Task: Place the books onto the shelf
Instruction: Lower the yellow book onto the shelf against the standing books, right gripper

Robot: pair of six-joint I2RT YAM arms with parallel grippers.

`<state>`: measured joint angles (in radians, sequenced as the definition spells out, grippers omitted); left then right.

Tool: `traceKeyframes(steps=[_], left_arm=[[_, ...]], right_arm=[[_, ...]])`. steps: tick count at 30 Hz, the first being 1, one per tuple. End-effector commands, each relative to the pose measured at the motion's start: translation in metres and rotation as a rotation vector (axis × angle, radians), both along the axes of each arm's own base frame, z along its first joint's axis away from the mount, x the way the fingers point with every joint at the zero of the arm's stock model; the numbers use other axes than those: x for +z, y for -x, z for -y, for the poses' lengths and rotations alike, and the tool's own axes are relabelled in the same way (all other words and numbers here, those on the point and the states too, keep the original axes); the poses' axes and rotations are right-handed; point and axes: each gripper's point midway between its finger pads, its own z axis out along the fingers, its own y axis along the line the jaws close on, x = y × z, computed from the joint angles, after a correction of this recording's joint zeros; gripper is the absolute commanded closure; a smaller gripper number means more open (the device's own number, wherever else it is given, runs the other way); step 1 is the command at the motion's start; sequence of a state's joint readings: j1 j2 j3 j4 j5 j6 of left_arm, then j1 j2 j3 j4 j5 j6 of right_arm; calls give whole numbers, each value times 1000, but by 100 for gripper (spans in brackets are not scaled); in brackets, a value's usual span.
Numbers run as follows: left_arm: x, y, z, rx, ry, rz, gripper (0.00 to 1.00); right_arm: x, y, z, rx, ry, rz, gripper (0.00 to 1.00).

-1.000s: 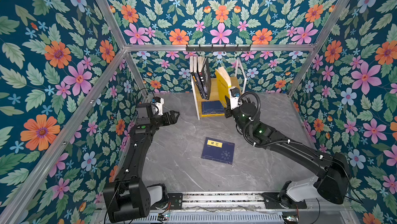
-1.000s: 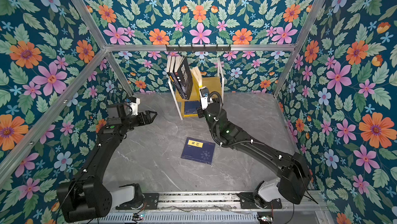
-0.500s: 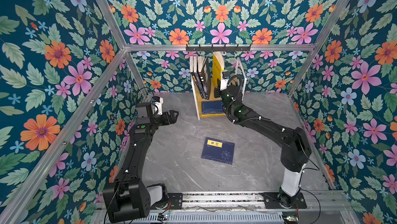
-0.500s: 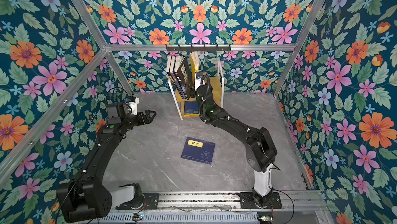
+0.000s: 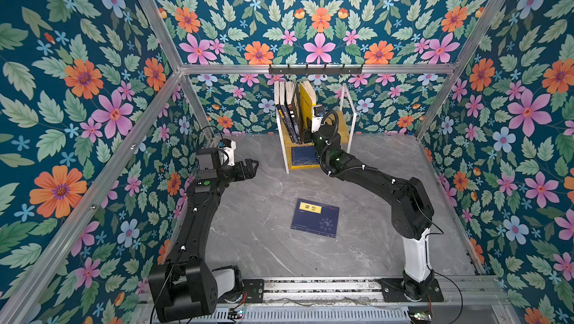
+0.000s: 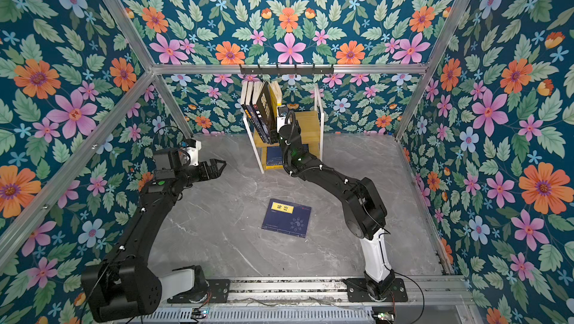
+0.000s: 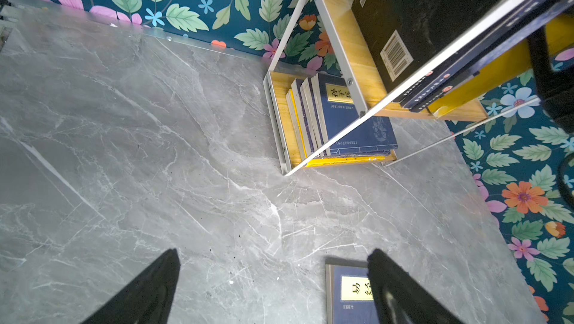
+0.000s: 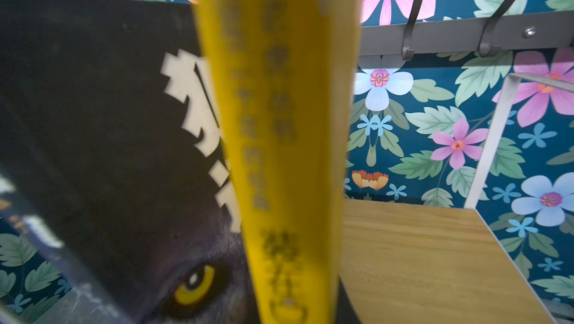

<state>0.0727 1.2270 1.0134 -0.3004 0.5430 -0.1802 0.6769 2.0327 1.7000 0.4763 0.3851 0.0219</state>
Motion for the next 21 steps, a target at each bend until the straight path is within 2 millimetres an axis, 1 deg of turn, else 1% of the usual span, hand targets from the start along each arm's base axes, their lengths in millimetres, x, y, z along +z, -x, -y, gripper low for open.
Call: traceKeyframes(steps=[1, 4, 6, 10, 12, 16, 17, 19, 21], left_arm=[[10, -3, 4, -12, 29, 20, 1], [10, -4, 2, -1, 21, 25, 0], [11, -3, 2, -1, 24, 23, 0], [12, 0, 4, -12, 29, 26, 0], [11, -1, 4, -10, 30, 23, 0], [11, -1, 4, -13, 32, 22, 0], [11, -2, 3, -9, 30, 23, 0], [11, -2, 4, -7, 34, 22, 0], [13, -1, 5, -12, 42, 21, 0]], right_arm=[[-7, 2, -16, 83, 1, -22, 89], [-12, 6, -23, 132, 27, -14, 77], [-14, 8, -25, 151, 41, -10, 72], [-17, 20, -34, 234, 84, 7, 65], [-16, 27, -34, 267, 110, 12, 62], [-3, 53, -30, 356, 125, 42, 54], [-3, 60, -29, 391, 133, 46, 51], [0, 78, -26, 502, 146, 36, 40], [-4, 88, -18, 580, 141, -2, 35]])
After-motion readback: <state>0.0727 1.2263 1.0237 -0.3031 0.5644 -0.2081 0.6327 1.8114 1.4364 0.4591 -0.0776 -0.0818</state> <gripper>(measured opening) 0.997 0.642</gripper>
